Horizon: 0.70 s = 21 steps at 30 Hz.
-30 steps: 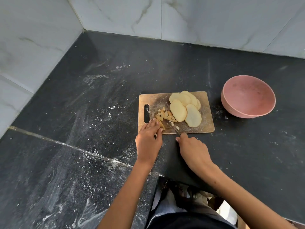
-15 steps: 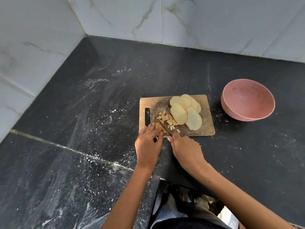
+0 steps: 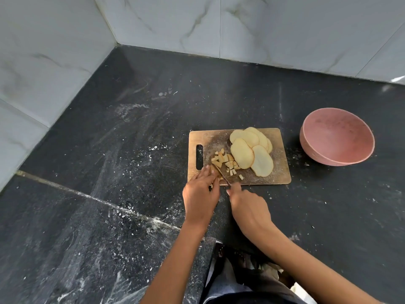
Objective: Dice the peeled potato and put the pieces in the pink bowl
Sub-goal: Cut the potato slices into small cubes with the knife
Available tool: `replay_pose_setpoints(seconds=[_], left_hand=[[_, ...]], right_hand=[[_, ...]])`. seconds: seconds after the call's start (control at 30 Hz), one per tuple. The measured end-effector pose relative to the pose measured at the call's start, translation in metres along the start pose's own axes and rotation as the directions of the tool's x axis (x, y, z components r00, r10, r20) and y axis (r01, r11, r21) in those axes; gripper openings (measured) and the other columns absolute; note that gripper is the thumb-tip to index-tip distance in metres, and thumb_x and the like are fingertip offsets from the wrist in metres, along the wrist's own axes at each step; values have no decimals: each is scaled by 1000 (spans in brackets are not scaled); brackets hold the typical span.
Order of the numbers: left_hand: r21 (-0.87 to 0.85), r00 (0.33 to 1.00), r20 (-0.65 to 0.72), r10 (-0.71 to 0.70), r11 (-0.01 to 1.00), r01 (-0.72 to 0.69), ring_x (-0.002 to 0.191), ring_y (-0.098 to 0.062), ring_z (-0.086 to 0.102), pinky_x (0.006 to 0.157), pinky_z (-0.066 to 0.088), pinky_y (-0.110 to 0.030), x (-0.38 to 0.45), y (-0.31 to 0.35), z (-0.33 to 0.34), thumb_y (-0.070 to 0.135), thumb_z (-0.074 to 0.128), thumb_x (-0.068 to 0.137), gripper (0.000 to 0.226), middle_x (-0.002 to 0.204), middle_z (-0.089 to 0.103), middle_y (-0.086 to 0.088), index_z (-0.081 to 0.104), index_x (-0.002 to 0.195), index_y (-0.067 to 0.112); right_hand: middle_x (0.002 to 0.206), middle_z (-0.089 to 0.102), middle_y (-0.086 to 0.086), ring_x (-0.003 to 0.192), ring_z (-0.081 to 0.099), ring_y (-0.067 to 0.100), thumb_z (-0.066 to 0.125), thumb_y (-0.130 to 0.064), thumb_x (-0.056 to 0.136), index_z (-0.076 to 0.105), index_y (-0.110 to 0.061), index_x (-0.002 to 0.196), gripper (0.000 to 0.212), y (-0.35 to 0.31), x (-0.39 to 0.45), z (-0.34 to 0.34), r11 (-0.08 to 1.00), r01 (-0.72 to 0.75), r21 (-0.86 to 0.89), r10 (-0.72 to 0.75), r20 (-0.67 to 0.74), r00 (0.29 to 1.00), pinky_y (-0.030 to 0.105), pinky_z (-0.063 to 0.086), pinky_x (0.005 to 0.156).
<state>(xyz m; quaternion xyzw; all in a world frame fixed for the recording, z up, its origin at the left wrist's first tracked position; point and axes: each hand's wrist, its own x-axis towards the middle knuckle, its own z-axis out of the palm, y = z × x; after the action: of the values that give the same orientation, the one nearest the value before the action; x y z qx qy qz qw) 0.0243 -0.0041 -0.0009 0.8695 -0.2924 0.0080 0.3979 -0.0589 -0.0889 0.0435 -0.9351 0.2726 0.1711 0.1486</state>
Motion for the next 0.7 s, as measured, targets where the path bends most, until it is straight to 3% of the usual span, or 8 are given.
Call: replay_pose_setpoints(seconds=[0.1, 0.27, 0.47, 0.7], left_hand=[[8, 1000, 9, -4, 1000, 4, 105, -23, 67, 92, 54, -44, 0, 0, 1, 7, 76, 80, 20, 110, 69, -14, 74, 100, 4], [42, 1000, 20, 10, 999, -10, 104, -24, 67, 95, 53, -40, 2, 0, 0, 5, 75, 80, 19, 109, 69, -14, 75, 100, 3], [44, 1000, -2, 1, 999, -1, 101, -23, 68, 96, 49, -36, 1, 2, 0, 3, 77, 77, 19, 106, 70, -13, 76, 96, 4], [39, 1000, -15, 15, 999, -14, 97, -22, 70, 87, 56, -38, 1, 3, -1, 3, 79, 76, 18, 102, 71, -14, 76, 94, 4]], right_hand=[[107, 67, 11, 97, 65, 31, 20, -25, 106, 39, -11, 115, 25, 1, -5, 2, 999, -33, 11, 33, 22, 999, 35, 40, 69], [110, 64, 11, 99, 64, 30, 33, -12, 102, 40, -8, 115, 16, -10, 15, -5, 999, -35, 35, 33, 44, 998, 34, 37, 68], [108, 67, 9, 97, 65, 30, 23, -21, 106, 37, -11, 112, 18, 4, -7, 4, 999, -14, -33, 15, 41, 999, 34, 37, 67], [105, 66, 11, 94, 64, 31, 25, -21, 105, 39, -11, 110, 18, -1, 8, 4, 996, -35, 82, 32, 41, 999, 36, 37, 66]])
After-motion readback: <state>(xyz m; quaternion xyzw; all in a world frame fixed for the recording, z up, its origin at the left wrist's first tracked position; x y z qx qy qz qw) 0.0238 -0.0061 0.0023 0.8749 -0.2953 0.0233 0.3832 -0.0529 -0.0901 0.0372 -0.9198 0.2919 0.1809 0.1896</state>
